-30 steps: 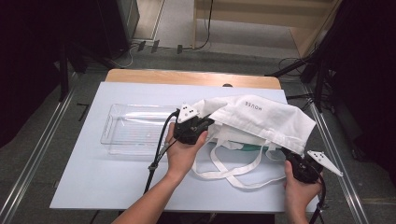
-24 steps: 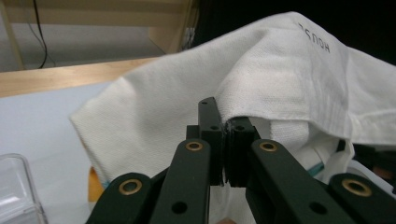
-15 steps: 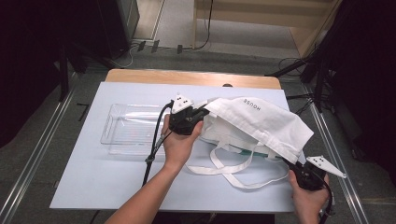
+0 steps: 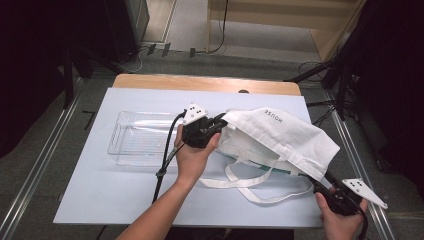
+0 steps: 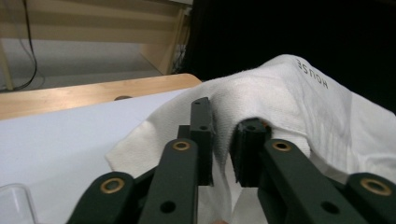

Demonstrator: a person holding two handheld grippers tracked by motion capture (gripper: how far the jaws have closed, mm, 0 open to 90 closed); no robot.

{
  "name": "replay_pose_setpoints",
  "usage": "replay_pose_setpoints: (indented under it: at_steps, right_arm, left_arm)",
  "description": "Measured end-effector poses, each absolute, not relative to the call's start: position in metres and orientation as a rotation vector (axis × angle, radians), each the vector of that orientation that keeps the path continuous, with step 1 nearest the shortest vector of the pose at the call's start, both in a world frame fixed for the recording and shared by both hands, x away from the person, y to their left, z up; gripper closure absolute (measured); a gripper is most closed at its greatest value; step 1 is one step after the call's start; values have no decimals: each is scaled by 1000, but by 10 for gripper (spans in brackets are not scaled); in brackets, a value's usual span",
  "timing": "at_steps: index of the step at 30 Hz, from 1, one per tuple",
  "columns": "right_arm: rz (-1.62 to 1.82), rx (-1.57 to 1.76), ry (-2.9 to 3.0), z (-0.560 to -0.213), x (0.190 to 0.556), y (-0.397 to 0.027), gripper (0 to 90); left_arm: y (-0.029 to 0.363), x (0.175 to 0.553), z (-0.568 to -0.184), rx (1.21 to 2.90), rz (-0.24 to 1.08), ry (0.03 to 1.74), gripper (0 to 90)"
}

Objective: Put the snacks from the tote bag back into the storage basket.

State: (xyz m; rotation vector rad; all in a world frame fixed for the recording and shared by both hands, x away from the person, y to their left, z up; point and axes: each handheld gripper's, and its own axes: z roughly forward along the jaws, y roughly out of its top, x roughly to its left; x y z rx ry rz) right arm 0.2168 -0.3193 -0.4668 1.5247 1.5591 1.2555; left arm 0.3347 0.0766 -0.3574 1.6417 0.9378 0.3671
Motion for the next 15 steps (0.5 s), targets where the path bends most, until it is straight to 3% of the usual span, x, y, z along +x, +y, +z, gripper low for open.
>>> replay_pose_setpoints:
  at_steps: [4,10,11,14,15]
  right_arm:
    - [1286,1483,1488,-453,211,-314,288]
    - [1213,1422,1471,-445,216,-303,301]
    - [1206,1426,1467,-445,218,-302,349]
    - [1252,1401,1466,-442,219,-301,625]
    - [1254,1398,1469,-441,219,-300,671]
  left_arm:
    - [71,334,-361,1663,361,923,658]
    - [58,330,-362,1674,444,930,411]
    - [56,328,-361,1675,465,926,393]
    - [51,324,-357,1678,530,898,331]
    - [51,323,-356,1677,545,879,327]
